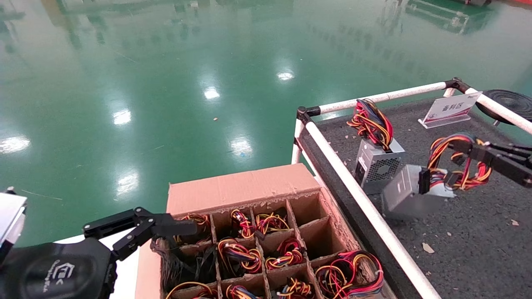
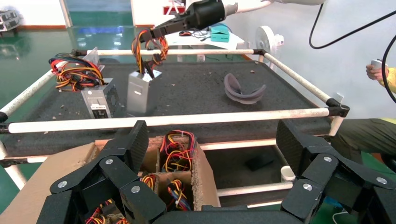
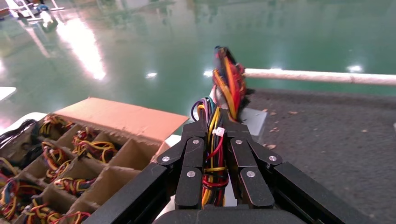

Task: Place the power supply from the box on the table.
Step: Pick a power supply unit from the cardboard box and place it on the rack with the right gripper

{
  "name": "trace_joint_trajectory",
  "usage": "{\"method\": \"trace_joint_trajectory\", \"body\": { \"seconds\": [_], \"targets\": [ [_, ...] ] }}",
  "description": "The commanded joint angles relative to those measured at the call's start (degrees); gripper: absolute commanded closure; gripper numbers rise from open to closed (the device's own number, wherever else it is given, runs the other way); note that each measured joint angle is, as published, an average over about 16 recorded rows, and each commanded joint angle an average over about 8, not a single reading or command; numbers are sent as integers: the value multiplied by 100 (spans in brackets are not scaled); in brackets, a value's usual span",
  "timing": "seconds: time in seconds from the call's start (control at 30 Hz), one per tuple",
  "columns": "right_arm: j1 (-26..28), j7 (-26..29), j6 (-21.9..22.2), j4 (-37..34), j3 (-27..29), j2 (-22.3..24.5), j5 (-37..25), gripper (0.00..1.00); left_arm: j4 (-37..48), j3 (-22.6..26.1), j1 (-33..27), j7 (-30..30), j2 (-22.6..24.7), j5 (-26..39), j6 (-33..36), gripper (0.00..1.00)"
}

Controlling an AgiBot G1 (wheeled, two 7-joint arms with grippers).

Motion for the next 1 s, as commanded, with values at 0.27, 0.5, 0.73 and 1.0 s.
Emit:
{"method": "trace_joint_trajectory", "body": {
  "seconds": [0.27,0.5,0.73,1.0],
  "targets": [
    [-207,52,54,78,-3,-121,74,100,0,2,0,1,-1,-1,-1,0],
    [-221,-67,245,-32,-59,-358,5,100,0,3,-1,2,-1,-2,-1,0],
    [-168,-164,511,-176,-124,-647,-95,100,0,5,-1,2,-2,-3,-2,0],
    [-78,-196,897,-353,-165,-877,-161,96,0,6,-1,3,-3,-4,-3,0]
  ]
}}
